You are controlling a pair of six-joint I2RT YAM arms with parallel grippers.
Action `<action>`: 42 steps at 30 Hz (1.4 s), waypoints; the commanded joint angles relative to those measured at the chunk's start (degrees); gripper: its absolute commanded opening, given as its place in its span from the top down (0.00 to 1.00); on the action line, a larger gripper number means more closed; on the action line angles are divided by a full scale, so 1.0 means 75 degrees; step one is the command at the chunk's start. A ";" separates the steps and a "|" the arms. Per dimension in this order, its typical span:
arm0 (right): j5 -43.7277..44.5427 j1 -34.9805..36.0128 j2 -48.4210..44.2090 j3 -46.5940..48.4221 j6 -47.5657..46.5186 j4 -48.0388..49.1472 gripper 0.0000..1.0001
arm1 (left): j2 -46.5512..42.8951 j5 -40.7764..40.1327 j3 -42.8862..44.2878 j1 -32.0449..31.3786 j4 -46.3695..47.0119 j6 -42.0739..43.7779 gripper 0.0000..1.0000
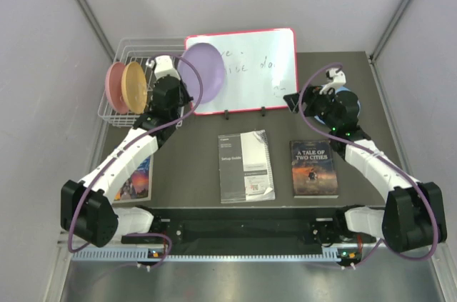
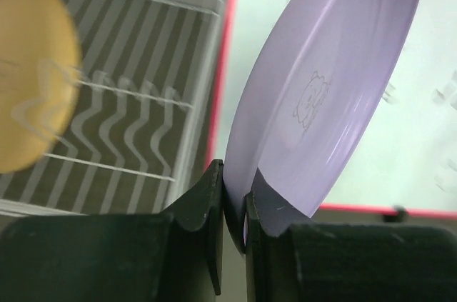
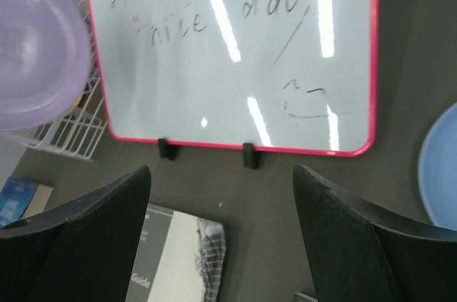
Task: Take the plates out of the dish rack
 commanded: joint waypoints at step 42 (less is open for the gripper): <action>0.2684 -0.1928 -0.0899 -0.0037 -0.0052 -0.0475 0.98 | -0.1019 0.1137 -0.1342 -0.0305 0.1326 0.0663 0.05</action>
